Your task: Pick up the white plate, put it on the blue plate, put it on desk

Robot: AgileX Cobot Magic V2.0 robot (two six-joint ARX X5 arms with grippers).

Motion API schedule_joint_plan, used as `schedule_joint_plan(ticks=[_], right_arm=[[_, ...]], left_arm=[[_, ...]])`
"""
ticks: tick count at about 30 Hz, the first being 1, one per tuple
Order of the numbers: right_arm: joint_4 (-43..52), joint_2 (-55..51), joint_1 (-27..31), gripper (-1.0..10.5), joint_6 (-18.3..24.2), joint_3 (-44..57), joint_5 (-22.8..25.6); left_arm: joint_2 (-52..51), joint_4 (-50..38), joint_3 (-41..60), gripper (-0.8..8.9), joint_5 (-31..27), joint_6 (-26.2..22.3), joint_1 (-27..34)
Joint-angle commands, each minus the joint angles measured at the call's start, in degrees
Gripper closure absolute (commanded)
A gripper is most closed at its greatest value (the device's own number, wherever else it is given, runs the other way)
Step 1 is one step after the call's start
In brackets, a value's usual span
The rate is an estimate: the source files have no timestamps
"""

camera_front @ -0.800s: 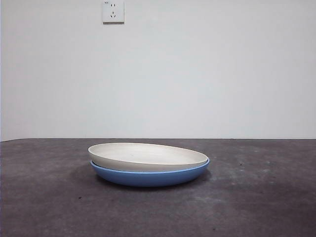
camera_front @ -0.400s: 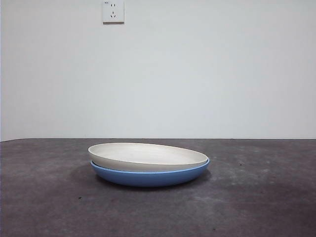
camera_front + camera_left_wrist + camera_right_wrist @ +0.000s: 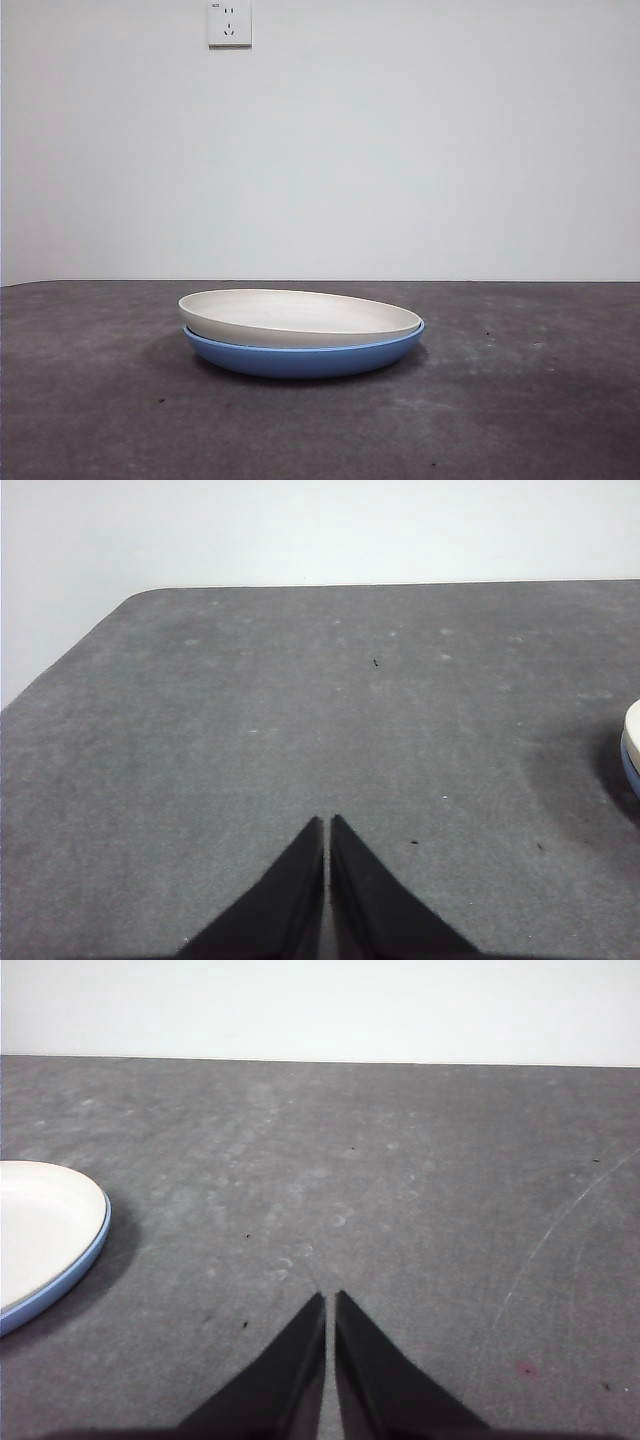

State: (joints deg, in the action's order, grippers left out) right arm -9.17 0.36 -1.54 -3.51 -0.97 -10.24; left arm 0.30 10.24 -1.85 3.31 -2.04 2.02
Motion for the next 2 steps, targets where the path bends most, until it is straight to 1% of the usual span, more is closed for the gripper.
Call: schedule_joint_plan(ticks=[1, 2], right_arm=[[0.17, -0.15, -0.04, 9.4, -1.01, 0.33, 0.17], [0.17, -0.15, -0.04, 9.4, -0.98, 0.33, 0.17]], left_arm=[[-0.11, 0.46, 1.16, 8.04, 0.09, 0.15, 0.15], [-0.11, 0.46, 1.16, 8.04, 0.09, 0.17, 0.15]])
